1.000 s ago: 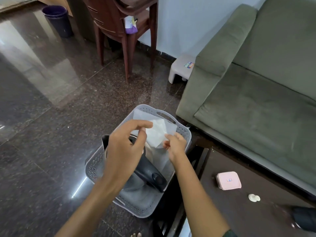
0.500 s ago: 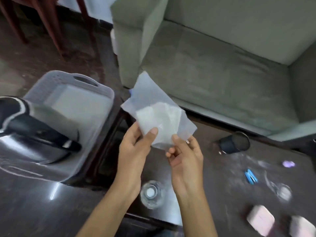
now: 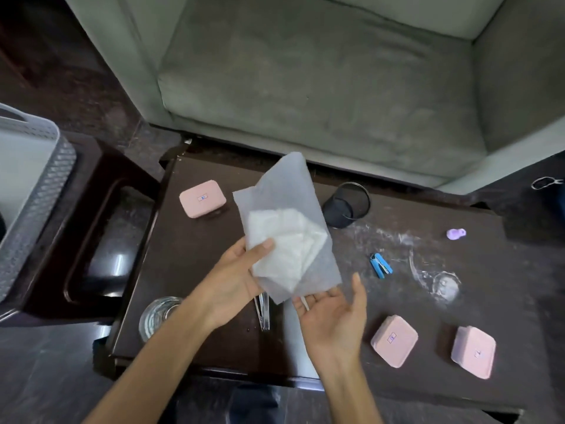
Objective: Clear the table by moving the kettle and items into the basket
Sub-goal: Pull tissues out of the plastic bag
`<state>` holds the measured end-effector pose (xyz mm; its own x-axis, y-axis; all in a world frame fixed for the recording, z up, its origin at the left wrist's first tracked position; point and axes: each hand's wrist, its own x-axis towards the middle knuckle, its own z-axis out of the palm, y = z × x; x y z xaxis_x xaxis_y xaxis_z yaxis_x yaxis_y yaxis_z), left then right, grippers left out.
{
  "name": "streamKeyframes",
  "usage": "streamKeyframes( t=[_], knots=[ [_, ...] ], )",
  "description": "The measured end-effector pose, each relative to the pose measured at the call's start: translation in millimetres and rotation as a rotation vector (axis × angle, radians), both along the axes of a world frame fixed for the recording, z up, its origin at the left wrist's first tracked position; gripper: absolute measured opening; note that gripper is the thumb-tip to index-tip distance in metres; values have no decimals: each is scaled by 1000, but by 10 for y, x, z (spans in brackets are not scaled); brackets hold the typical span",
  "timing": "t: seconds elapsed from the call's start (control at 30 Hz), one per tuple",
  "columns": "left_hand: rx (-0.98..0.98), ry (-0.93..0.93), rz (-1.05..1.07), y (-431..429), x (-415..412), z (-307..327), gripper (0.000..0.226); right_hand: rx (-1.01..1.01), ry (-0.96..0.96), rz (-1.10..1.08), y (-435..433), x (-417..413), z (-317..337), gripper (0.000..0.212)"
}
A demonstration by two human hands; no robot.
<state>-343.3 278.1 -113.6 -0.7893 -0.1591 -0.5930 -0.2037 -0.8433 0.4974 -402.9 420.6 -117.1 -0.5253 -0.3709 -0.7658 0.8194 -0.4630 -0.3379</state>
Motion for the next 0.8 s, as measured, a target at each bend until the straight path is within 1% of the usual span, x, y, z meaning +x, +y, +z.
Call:
streamKeyframes(
  t=[0.07,0.13,0.2,0.23,0.27,0.3,0.33,0.37,0.4,0.43,0.47,0.5,0.53,0.57,0.6,0.63,0.67,0.7,0.73,0.77,0.8],
  knots=[
    [-1,36,-55,-28,-14,-24,61,-33,-64,54,62,-50,-161,50],
    [-18,43,-102,-90,-11,-62,61,-80,-100,97,110,-94,-317,43],
    [-87,-18,-165,-212,29,-124,62,-184,-130,131,148,-144,-476,42],
    [-142,-73,-207,-295,51,-176,63,-262,-126,148,144,-191,-512,38],
    [-203,-130,-243,-383,71,-235,63,-336,-92,170,128,-269,-523,30],
    [-262,-192,-263,-481,88,-317,61,-308,-61,176,122,-346,-558,36],
    [-328,-258,-272,-579,102,-418,59,-247,-14,233,124,-423,-606,47],
    [-395,-318,-281,-662,110,-512,59,-181,0,290,123,-507,-646,52],
    [-462,-375,-287,-738,113,-626,60,-137,0,331,88,-580,-666,52],
    [-530,-423,-297,-786,110,-744,59,-96,26,367,47,-624,-680,47],
    [-601,-470,-299,-815,106,-868,53,-26,76,406,15,-634,-751,38],
    [-679,-526,-289,-828,100,-985,44,69,150,455,-36,-630,-833,27],
    [-764,-586,-284,-809,67,-1063,38,239,228,495,-91,-610,-879,20],
    [-837,-649,-302,-802,50,-1149,39,367,273,528,-160,-566,-932,20],
    [-908,-717,-367,-777,35,-1195,47,450,291,538,-215,-536,-966,20],
    [-994,-807,-456,-729,29,-1202,59,484,300,540,-274,-510,-986,21],
    [-1096,-894,-499,-651,24,-1150,65,513,302,538,-314,-487,-994,21],
    [-1199,-926,-461,-544,14,-1075,60,523,311,538,-341,-468,-1010,22],
    [-1245,-877,-357,-428,9,-989,45,542,323,554,-382,-441,-984,22],
    [-1197,-777,-246,-302,-13,-896,26,548,350,568,-402,-414,-974,23],
    [-1089,-679,-200,-168,-46,-804,14,551,376,578,-425,-379,-942,23]
  ],
)
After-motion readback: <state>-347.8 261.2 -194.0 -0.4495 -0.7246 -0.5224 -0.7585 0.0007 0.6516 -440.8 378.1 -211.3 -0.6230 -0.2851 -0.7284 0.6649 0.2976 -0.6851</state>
